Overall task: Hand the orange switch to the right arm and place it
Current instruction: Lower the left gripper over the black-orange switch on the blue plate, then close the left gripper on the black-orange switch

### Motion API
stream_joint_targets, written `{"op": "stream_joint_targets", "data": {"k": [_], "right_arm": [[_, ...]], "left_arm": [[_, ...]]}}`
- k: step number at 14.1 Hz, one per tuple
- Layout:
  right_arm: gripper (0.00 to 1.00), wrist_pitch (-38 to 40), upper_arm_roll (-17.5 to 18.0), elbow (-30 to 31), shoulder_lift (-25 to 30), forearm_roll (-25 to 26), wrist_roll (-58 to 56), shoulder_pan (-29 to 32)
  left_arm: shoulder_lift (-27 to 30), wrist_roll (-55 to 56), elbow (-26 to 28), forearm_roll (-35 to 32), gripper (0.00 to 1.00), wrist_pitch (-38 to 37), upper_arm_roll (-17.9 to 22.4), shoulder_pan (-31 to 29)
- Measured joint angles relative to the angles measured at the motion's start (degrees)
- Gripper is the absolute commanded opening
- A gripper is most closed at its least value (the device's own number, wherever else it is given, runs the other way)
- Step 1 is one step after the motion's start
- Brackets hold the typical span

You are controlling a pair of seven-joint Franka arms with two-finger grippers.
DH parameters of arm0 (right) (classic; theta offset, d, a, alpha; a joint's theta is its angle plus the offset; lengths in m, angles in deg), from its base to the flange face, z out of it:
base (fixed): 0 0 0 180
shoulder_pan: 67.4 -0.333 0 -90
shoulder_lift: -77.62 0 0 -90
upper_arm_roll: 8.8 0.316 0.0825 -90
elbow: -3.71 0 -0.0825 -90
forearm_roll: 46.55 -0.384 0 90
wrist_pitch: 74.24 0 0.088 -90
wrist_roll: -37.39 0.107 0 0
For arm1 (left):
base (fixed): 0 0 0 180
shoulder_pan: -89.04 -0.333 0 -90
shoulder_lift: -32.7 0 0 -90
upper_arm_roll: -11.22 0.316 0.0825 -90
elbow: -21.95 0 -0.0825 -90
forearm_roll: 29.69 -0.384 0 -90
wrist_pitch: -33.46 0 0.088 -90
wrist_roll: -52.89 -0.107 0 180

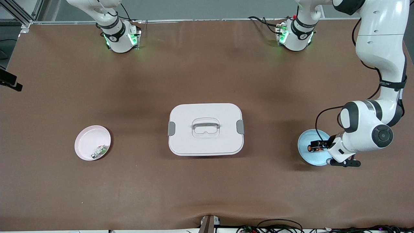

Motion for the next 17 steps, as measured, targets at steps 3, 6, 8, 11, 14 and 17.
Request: {"op": "stream_joint_targets", "data": {"k": [3,6,8,11,14,17], "right_arm": [[1.0,0.0,0.0,0.0,0.0,0.0,0.0,0.0],[1.0,0.0,0.0,0.0,0.0,0.0,0.0,0.0],[1.0,0.0,0.0,0.0,0.0,0.0,0.0,0.0],[1.0,0.0,0.0,0.0,0.0,0.0,0.0,0.0],[1.0,0.0,0.0,0.0,0.0,0.0,0.0,0.0],[1.0,0.0,0.0,0.0,0.0,0.0,0.0,0.0]], "left_arm": [[-1.5,0.0,-1.3,0.0,1.0,0.2,-0.1,0.0],[-2.9,0.0,-1.6,0.0,1.0,1.1,-0.1,0.0],[-3.6,0.0,-1.7,0.0,1.0,1.7,-0.1,0.0],[-4.1,0.2,-1.8,0.4,1.0,1.9,-0.1,0.0],[-4.4,0.2,-1.8,2.1,1.0,1.9,-0.1,0.0],[-4.9,0.2,-1.8,2.1,1.0,1.9,-0.1,0.0]]}}
